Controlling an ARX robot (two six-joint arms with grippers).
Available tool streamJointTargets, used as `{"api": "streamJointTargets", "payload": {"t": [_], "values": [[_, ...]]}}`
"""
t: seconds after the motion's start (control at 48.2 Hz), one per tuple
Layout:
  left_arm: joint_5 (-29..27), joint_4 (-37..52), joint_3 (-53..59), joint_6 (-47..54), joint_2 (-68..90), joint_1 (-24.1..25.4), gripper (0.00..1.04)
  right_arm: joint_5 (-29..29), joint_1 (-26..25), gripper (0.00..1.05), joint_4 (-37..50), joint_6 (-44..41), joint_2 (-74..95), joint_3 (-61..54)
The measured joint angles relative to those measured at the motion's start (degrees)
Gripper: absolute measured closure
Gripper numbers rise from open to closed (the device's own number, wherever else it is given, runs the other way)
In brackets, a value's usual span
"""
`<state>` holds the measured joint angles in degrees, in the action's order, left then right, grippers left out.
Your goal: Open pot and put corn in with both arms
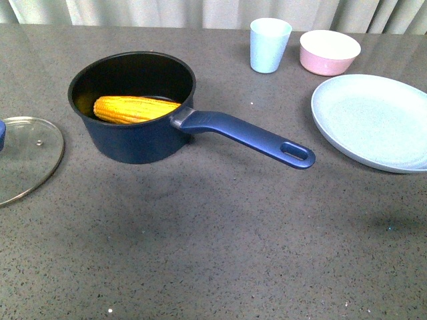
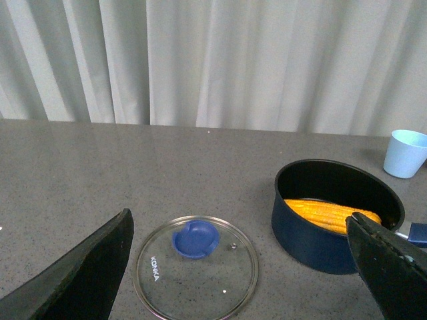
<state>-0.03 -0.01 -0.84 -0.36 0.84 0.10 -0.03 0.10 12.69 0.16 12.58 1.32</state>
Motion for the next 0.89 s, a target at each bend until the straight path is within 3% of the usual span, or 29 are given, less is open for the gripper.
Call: {"api": "streamJointTargets", "payload": {"t": [0.228, 0.332, 0.726, 0.809, 0.891], "values": [[0.0, 0.0, 0.0, 0.0, 0.0, 0.0, 0.09, 0.0, 0.0, 1.03, -2.9, 0.0, -2.8, 0.0], [0.0, 0.0, 0.0, 0.0, 0.0, 0.0, 0.09, 0.1, 0.0, 1.03, -11.8, 0.0, -10.1, 0.0], [0.0, 0.0, 0.0, 0.0, 0.0, 0.0, 0.09, 0.0, 0.0, 1.03, -12.6, 0.0, -12.2, 0.0], [0.0, 0.0, 0.0, 0.0, 0.0, 0.0, 0.09, 0.0, 0.0, 0.84, -12.6, 0.0, -12.2, 0.0], [0.0, 0.0, 0.0, 0.0, 0.0, 0.0, 0.09, 0.0, 0.0, 0.73, -12.6, 0.0, -12.2, 0.0]]}}
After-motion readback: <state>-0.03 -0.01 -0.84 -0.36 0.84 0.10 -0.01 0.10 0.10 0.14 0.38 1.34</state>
